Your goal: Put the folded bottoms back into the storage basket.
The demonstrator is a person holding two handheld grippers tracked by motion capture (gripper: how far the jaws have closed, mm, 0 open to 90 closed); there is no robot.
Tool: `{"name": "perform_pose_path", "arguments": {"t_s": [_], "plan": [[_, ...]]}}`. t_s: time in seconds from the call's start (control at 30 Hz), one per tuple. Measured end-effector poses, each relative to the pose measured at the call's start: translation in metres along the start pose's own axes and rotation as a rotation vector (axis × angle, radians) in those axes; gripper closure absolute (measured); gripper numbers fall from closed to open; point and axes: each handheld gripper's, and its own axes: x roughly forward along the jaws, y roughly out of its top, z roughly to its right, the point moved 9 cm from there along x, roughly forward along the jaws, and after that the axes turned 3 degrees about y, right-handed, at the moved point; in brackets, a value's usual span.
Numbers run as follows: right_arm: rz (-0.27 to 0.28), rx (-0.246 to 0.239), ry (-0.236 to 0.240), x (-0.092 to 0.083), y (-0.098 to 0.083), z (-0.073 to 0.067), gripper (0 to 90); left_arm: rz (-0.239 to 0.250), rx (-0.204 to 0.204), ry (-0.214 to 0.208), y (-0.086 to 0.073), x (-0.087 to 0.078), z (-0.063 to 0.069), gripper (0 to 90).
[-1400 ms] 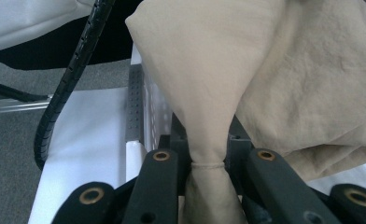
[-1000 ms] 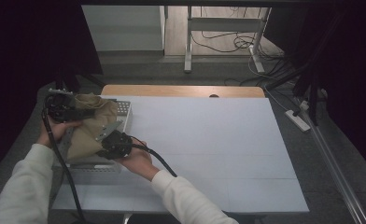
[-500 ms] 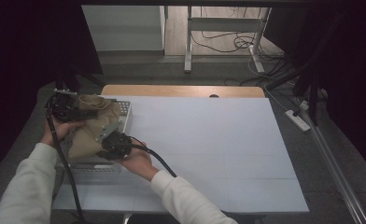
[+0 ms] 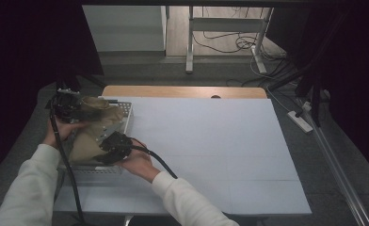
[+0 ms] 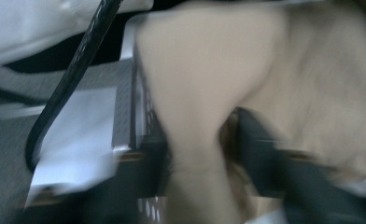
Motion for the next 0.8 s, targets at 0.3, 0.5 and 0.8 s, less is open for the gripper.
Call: {"name": "perform_pose_path", "arguments": {"t_s": [0.3,0.5,0.8], "plan": [[0.055,0.032,-0.015,-0.015,0.007,0.004,35.7,0.035,0.058,-0.023,0.011,-0.009,0.022,17.5],[0.074,0.034,-0.015,-0.030,0.004,0.007,35.9,0.032,0.074,-0.041,0.013,-0.011,0.034,19.0],[0.084,0.047,-0.021,-0.055,-0.006,0.015,36.3,0.064,0.056,-0.032,0.017,-0.020,0.044,20.1]]}}
